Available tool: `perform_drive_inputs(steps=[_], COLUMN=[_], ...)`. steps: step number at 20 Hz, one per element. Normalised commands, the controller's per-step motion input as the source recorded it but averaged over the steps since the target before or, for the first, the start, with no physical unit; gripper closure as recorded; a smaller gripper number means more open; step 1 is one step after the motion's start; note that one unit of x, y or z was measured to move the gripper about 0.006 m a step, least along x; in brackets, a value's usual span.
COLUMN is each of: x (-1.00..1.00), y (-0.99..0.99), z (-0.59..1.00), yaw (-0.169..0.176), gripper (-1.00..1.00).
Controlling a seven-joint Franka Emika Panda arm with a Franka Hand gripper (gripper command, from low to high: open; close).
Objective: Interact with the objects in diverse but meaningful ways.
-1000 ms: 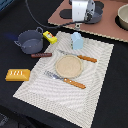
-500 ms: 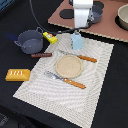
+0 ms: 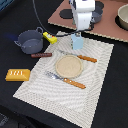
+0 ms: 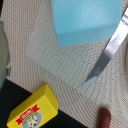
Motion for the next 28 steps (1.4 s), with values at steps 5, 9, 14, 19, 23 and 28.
perform_drive_inputs(steps=[5,9,14,19,23,28], x=[0.26,0.26,0.14,0.12,0.16,0.21], y=[0.00,0.00,0.00,0.00,0.00,0.00], z=[-0.14,-0.15,-0.23,-0.22,-0.14,-0.03], yaw=[0.016,0.028,0.055,0.054,0.053,0.048], gripper=[-1.00,-1.00,-1.00,-1.00,1.00,1.00])
